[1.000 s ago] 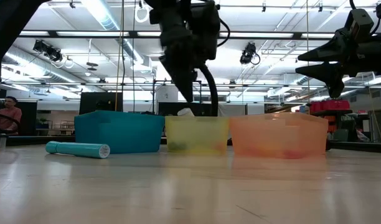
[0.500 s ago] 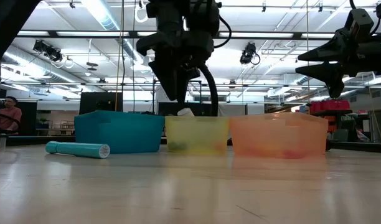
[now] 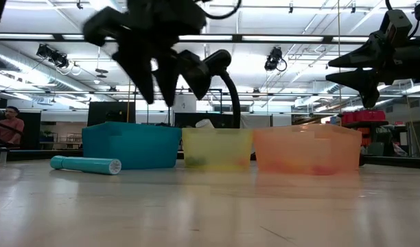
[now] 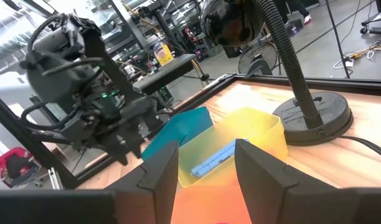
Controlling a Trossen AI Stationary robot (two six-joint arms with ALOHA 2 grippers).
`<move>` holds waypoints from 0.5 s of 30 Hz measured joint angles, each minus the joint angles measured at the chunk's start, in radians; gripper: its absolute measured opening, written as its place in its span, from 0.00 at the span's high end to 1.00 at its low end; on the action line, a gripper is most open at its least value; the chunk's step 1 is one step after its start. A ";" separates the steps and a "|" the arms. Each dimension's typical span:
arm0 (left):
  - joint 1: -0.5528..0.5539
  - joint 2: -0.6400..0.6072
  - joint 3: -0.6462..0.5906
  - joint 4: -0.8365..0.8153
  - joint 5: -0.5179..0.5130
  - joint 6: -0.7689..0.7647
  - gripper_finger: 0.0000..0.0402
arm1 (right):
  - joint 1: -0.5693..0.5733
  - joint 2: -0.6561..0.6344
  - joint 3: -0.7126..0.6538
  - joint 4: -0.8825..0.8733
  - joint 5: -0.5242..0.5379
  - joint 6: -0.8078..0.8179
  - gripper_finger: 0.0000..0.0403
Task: Pick & Place Markers
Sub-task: Put the blue highlighter pen into the yellow bin
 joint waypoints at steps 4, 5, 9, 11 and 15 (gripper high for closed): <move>-0.044 -0.054 -0.080 0.018 0.001 -0.026 0.53 | 0.000 0.000 0.000 0.000 0.000 0.000 0.60; -0.053 -0.067 -0.094 0.021 0.000 -0.032 0.53 | 0.000 0.000 0.000 0.001 0.000 0.000 0.60; -0.086 -0.100 -0.155 0.021 0.003 -0.079 0.53 | 0.000 0.000 0.000 0.000 0.000 0.000 0.60; -0.099 -0.118 -0.181 0.020 0.018 -0.090 0.53 | 0.000 0.000 0.000 0.000 0.000 0.000 0.60; -0.121 -0.127 -0.200 0.011 0.030 -0.105 0.53 | 0.000 0.000 0.000 0.000 0.000 0.000 0.60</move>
